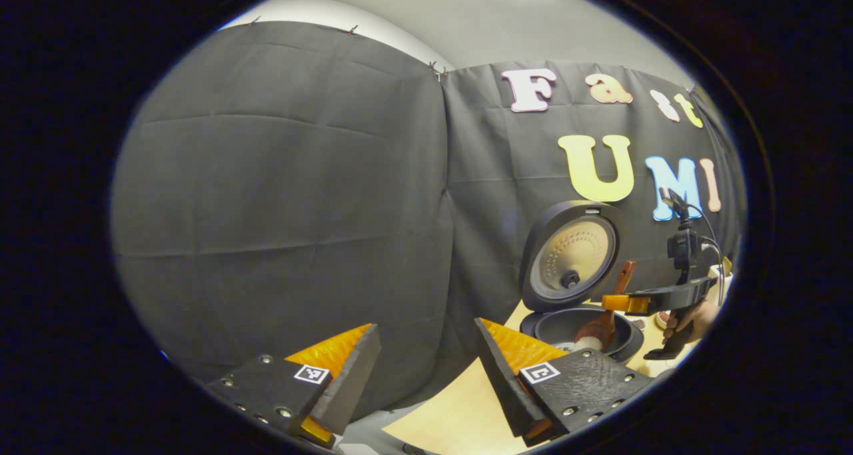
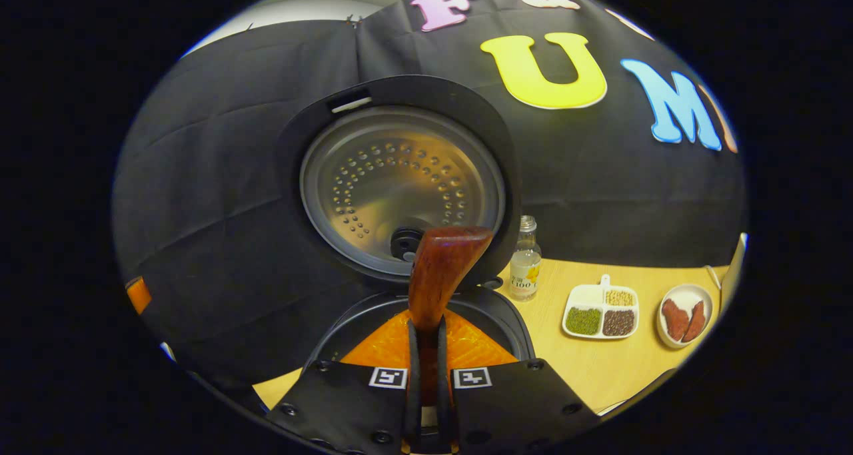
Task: Close the left gripper, press the button to open the rice cooker; take a wooden spoon from the chopstick holder with the right hand, scoop a spoonful of rice and pour it into the rice cooker, then put the wooden spoon back into the chopstick holder.
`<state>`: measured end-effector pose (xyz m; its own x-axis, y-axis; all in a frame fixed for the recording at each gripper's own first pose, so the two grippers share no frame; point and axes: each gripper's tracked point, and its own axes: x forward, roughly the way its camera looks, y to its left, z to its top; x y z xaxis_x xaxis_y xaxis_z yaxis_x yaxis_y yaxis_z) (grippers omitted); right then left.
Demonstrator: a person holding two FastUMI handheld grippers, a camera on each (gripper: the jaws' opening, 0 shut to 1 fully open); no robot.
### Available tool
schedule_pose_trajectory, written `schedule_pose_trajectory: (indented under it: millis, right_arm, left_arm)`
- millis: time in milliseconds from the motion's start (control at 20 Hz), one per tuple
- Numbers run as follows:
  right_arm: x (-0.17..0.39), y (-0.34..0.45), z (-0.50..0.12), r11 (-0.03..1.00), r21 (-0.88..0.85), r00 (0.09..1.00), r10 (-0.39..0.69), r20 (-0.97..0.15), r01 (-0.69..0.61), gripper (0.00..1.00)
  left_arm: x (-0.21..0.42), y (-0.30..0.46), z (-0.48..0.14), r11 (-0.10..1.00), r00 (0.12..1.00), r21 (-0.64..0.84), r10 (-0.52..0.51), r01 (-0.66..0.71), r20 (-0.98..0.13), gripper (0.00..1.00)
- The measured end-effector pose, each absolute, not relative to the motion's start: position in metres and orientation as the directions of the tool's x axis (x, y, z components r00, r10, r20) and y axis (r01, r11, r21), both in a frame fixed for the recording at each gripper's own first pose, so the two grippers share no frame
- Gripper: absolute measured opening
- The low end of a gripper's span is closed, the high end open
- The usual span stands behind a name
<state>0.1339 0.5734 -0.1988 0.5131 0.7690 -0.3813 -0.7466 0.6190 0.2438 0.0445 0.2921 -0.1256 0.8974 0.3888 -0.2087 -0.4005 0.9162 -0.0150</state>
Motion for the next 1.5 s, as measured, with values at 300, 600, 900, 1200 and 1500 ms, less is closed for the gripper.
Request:
schedule_pose_trajectory:
  millis: [300, 600, 900, 1200, 1500]
  right_arm:
    - [0.128, 0.572, -0.177, 0.563, -0.132, 0.575, 0.764, -0.292, -0.816, 0.11]
    - [0.110, 0.582, -0.160, 0.427, -0.468, 0.563, 0.802, -0.198, -0.774, 0.11]
    - [0.101, 0.581, -0.154, 0.434, -0.466, 0.562, 0.807, -0.179, -0.771, 0.11]
    - [0.121, 0.563, -0.143, 0.565, -0.056, 0.562, 0.794, -0.231, -0.823, 0.11]
    - [0.149, 0.525, -0.134, 0.622, 0.314, 0.576, 0.783, -0.236, -0.717, 0.11]
  left_arm:
    - [0.045, 0.292, -0.128, 0.915, 0.896, -0.022, 0.390, -0.403, -0.212, 0.87]
    - [0.046, 0.293, -0.125, 0.915, 0.899, -0.027, 0.389, -0.402, -0.201, 0.87]
    - [0.043, 0.297, -0.123, 0.914, 0.898, -0.023, 0.393, -0.406, -0.199, 0.87]
    - [0.047, 0.295, -0.115, 0.917, 0.903, -0.021, 0.388, -0.399, -0.185, 0.89]
    - [0.066, 0.269, -0.102, 0.938, 0.928, -0.023, 0.339, -0.346, -0.158, 0.88]
